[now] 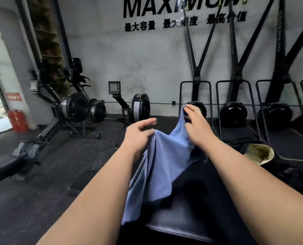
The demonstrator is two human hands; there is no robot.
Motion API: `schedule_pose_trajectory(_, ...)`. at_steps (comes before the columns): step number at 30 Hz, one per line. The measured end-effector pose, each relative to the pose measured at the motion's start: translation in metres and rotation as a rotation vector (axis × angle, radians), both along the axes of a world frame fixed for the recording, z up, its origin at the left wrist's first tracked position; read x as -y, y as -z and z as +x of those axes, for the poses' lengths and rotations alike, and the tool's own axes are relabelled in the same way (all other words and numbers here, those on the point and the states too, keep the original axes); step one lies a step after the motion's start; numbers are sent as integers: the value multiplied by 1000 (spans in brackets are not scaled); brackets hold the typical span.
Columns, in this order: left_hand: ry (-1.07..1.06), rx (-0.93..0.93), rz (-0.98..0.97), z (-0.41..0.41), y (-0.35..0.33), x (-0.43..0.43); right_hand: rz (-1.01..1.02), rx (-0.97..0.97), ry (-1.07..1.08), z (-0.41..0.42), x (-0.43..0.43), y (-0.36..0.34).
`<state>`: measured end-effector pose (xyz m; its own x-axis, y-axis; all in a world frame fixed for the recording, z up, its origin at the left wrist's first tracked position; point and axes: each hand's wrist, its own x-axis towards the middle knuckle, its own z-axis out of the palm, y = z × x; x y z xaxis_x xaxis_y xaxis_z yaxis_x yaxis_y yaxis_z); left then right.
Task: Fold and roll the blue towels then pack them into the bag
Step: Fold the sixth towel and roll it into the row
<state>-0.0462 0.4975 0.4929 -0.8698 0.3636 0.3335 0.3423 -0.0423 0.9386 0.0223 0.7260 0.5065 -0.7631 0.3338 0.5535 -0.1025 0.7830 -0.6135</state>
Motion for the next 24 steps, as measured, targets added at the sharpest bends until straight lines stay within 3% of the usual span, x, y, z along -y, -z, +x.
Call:
schedule_pose_trajectory(2,-119,44,-17,-7,23,-13,14,139,-10,0,-14,23)
schedule_pose_trajectory(3,-187,28,-147,-11,42,-15,16,217,-13,3,-17,41)
schedule_pose_trajectory(7,-126,-57,-1062,-11,148,-16,84,600,-14,35,-22,162)
schedule_pose_trajectory(9,-41,-136,-1311,0,188,-21,87,774,-15,55,-19,216)
schedule_pose_trajectory(12,42,-464,-1326,11,214,-34,107,838,11,73,-12,255)
schedule_pose_trajectory(14,152,-556,-1257,11,219,-47,168,800,46,74,-10,257)
schedule_pose_trajectory(18,293,-496,-1312,14,228,-63,195,767,81,67,-10,254)
schedule_pose_trajectory(20,260,-486,-1390,12,231,-66,230,798,107,65,-15,255)
schedule_pose_trajectory(24,102,-273,-1452,-7,229,-67,305,845,183,62,-28,261)
